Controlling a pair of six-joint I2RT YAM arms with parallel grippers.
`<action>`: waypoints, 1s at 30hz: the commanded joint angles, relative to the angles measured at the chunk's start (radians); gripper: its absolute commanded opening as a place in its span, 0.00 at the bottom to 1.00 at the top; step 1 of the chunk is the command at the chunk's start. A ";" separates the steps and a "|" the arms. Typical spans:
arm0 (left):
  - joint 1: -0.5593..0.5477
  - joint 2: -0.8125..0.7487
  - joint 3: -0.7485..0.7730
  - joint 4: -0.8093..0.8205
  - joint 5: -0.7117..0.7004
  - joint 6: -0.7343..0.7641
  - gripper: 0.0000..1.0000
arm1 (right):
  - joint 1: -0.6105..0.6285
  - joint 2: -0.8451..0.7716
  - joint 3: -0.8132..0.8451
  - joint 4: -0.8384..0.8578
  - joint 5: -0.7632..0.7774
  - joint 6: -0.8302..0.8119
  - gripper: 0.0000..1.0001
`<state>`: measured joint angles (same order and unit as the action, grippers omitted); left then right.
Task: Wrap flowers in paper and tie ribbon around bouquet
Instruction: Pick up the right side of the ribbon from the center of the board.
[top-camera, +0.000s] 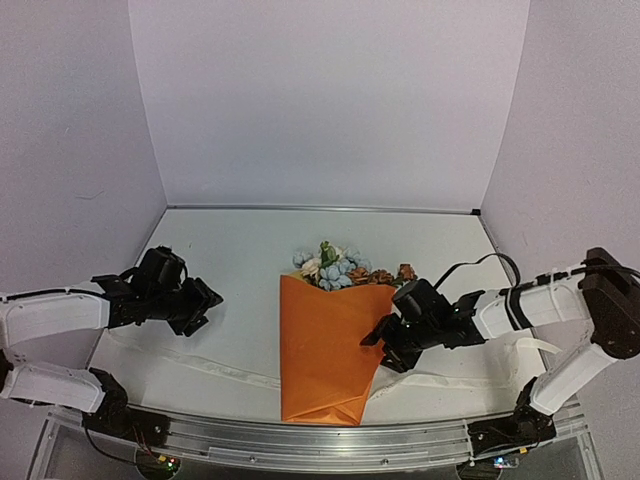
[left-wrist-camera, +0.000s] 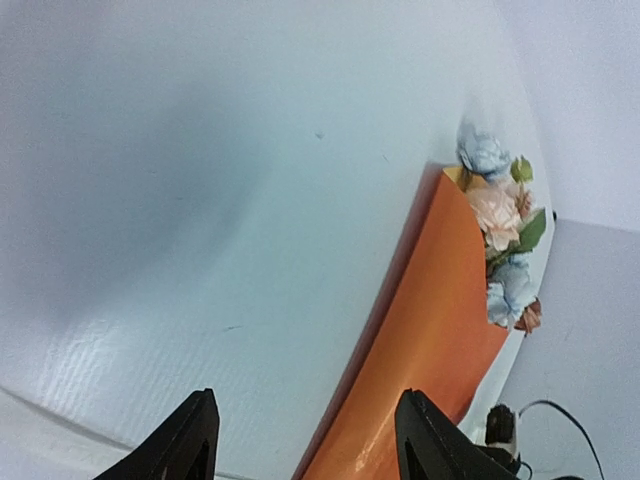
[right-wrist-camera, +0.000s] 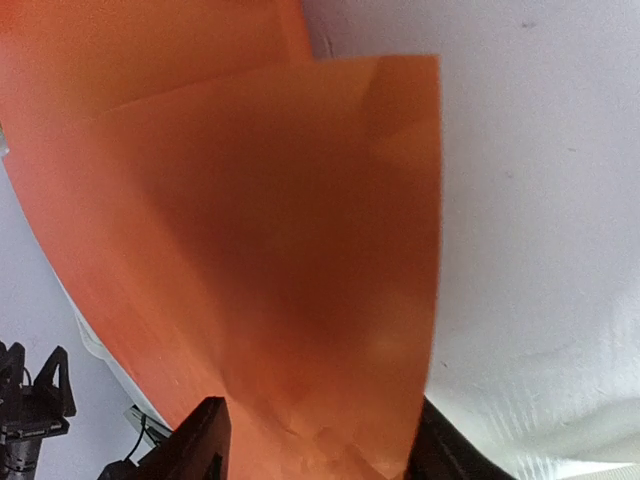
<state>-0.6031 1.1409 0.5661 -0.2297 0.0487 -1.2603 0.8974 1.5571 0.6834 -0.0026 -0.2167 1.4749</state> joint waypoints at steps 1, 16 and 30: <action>0.008 -0.119 -0.015 -0.255 -0.246 -0.170 0.63 | 0.003 -0.147 -0.001 -0.194 0.086 -0.098 0.70; 0.008 -0.057 0.011 -0.679 -0.293 -0.456 0.58 | -0.041 -0.659 -0.199 -0.675 0.355 -0.163 0.94; 0.010 0.050 -0.067 -0.484 -0.292 -0.455 0.57 | -0.051 -0.813 -0.244 -0.938 0.484 -0.051 0.98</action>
<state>-0.5987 1.1679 0.5085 -0.7798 -0.2133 -1.7034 0.8513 0.7642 0.4370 -0.8184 0.1868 1.3833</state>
